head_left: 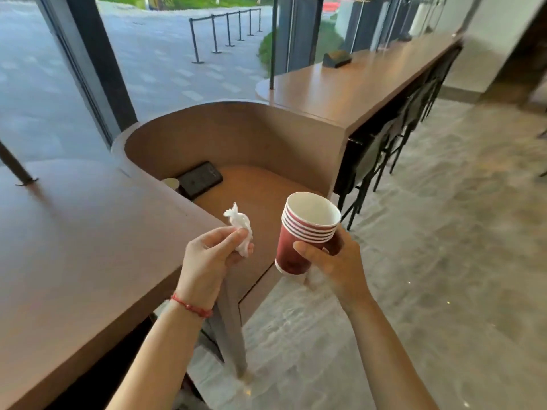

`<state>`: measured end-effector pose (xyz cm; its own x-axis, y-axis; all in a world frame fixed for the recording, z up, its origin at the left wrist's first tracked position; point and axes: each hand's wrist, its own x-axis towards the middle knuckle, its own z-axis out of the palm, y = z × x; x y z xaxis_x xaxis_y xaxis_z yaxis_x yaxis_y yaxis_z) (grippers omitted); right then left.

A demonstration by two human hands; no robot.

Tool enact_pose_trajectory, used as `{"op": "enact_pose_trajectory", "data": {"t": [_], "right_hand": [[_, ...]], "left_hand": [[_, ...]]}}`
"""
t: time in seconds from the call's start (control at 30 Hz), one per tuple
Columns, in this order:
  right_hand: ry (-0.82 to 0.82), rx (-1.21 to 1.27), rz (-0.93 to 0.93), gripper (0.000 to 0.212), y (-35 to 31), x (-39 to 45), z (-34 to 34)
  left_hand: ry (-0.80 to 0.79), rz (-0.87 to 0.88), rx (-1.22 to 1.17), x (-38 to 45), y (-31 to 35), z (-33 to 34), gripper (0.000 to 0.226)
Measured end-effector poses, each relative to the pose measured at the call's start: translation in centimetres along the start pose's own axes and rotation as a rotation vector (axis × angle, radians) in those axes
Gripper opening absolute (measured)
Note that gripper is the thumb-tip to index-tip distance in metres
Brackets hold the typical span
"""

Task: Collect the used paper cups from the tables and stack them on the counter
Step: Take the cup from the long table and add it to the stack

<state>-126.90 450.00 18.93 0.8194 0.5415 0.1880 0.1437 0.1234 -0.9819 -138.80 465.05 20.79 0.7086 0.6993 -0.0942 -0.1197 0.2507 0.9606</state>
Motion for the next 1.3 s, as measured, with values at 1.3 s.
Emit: {"op": "enact_pose_trajectory", "data": {"t": [1.3], "right_hand": [[0.796, -0.097, 0.107, 0.045, 5.9, 9.6, -39.8]], "left_hand": [[-0.735, -0.365, 0.132, 17.7, -15.9, 44.5, 0.018]]}}
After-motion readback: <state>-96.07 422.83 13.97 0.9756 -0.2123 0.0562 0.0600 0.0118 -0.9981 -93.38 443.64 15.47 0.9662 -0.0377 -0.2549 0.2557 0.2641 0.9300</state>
